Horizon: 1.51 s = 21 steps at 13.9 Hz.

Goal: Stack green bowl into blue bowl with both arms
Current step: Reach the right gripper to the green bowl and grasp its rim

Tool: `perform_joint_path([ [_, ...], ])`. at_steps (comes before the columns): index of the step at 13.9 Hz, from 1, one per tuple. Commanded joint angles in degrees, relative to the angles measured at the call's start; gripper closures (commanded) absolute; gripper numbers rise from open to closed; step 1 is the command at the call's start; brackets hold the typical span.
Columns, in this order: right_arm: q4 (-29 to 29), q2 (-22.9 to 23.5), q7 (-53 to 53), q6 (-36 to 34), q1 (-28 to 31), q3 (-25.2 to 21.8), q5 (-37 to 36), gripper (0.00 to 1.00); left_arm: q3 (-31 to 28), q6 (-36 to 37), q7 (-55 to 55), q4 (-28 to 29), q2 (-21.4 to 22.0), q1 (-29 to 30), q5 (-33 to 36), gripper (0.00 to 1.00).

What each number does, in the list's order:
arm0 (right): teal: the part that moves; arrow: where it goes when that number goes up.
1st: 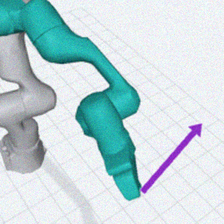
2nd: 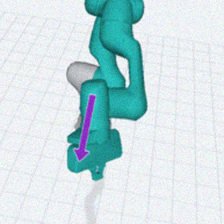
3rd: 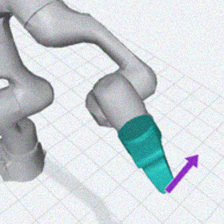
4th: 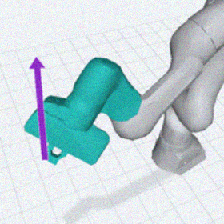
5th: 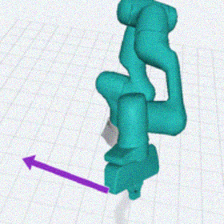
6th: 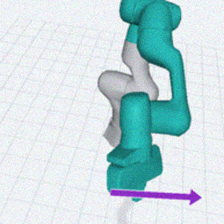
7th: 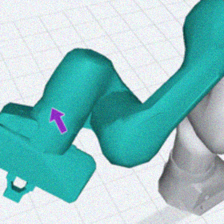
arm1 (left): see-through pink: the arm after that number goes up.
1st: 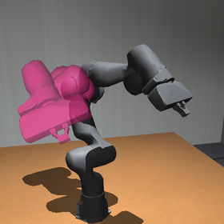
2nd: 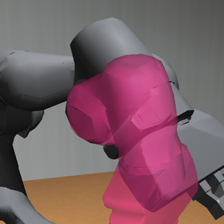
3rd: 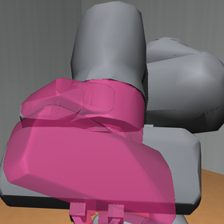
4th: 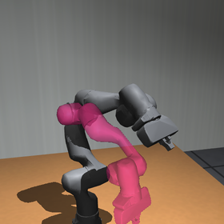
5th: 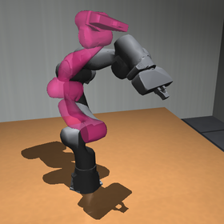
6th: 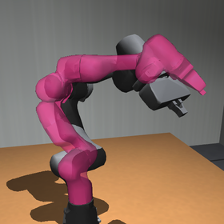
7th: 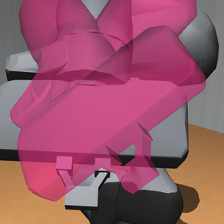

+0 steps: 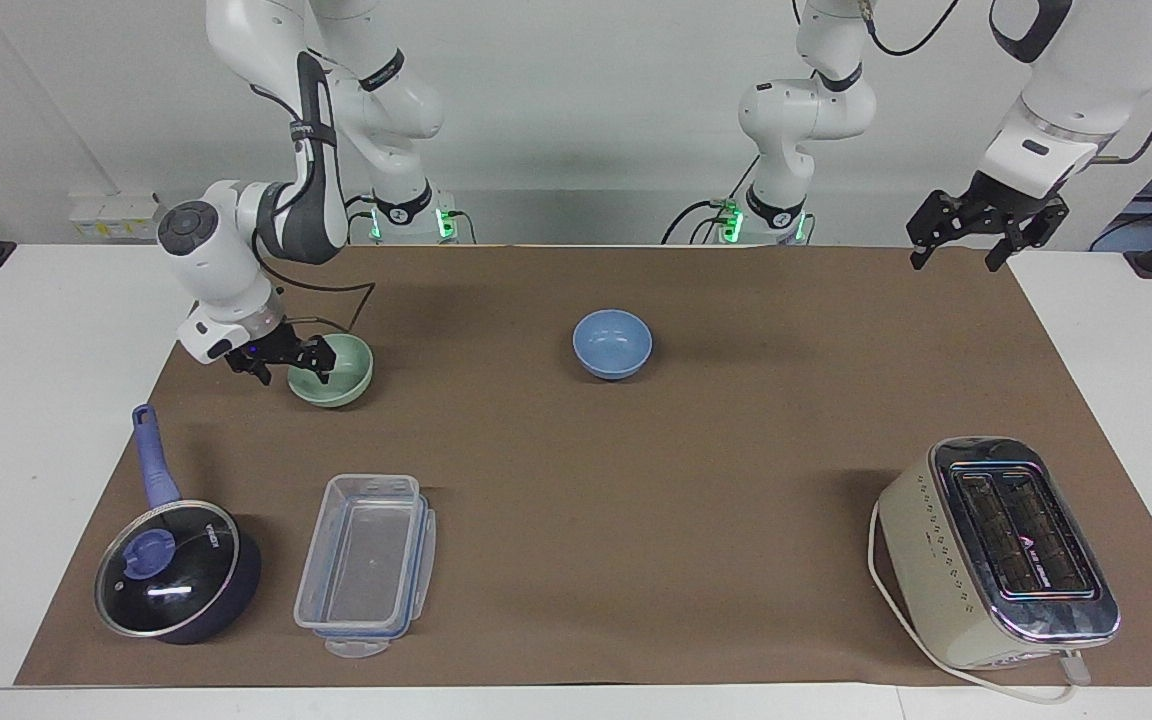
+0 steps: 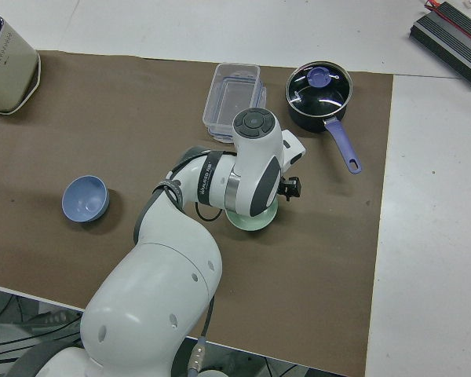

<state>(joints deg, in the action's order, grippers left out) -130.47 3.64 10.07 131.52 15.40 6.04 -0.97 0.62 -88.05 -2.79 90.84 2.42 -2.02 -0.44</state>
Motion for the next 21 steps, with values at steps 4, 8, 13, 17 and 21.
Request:
perform_joint_path([
  [4,-1.89,-1.62,4.79,0.14,1.47,0.37,1.15,0.49,0.43,1.13,-0.02,-0.66,0.13,0.43,1.06,0.0],
  [8,1.44,-1.53,5.58,-5.73,1.03,0.46,1.24,1.0,0.34,1.13,0.06,-0.66,0.13,0.43,1.06,0.0],
  [13,2.5,-4.68,5.58,-10.75,0.51,0.99,2.81,1.0,0.43,1.13,0.06,-0.66,0.13,0.43,1.06,0.0],
  [17,2.68,-9.43,4.53,-14.53,-7.02,1.34,7.55,1.0,0.43,1.13,-0.03,-0.66,0.13,0.35,1.06,0.0],
  [21,6.18,-8.22,-9.75,-13.14,-19.85,1.43,9.23,1.0,0.34,1.13,-0.03,-0.66,0.13,0.44,1.06,0.0],
])
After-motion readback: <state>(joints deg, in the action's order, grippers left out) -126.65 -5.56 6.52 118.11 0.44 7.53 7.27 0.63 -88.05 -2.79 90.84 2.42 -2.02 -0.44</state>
